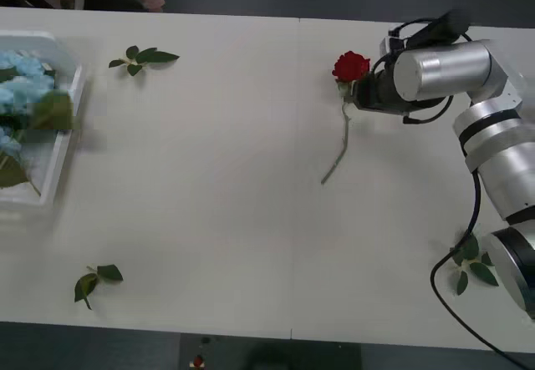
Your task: Put the red flowers into the right box and the blue flowers into the left box
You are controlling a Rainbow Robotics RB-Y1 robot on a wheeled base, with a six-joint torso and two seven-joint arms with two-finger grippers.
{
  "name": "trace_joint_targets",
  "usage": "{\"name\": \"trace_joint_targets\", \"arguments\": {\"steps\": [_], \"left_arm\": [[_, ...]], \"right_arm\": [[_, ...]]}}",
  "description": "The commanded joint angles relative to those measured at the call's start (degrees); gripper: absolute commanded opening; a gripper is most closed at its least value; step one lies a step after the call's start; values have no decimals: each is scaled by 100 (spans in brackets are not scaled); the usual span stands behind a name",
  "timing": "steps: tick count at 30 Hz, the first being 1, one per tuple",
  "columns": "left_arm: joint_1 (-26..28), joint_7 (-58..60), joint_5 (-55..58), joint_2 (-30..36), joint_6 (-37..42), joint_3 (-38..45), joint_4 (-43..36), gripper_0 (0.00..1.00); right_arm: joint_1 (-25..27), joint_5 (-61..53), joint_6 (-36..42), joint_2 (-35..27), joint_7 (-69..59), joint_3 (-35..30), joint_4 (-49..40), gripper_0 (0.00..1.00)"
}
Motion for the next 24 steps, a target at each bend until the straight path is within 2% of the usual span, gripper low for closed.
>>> {"name": "trace_joint_targets", "arguments": {"steps": [1, 6, 10, 13, 15, 20, 24], "left_arm": [[61, -390, -14, 255, -131, 114, -96, 28], [61, -442, 83, 255, -139, 245, -96, 35], [69, -504, 338, 264, -139, 386, -96, 46], [43, -566, 839, 334, 10, 571, -157, 60], [-54, -583, 1102, 449, 300, 729, -333, 76], [-185, -530, 1305, 818, 792, 782, -913, 100], [-432, -179, 1472, 1055, 731, 342, -1274, 100]], "right_arm": [[-236, 325, -177, 279, -177, -122, 161, 100], [-236, 624, -247, 455, -195, -113, 249, 100], [-236, 887, -344, 560, -195, -122, 363, 100], [-236, 1081, -423, 622, -195, -122, 486, 100], [-236, 1142, -431, 648, -204, -113, 548, 100], [-236, 1177, -475, 692, -204, -113, 644, 100], [-236, 1248, -502, 719, -212, -113, 688, 100]]}}
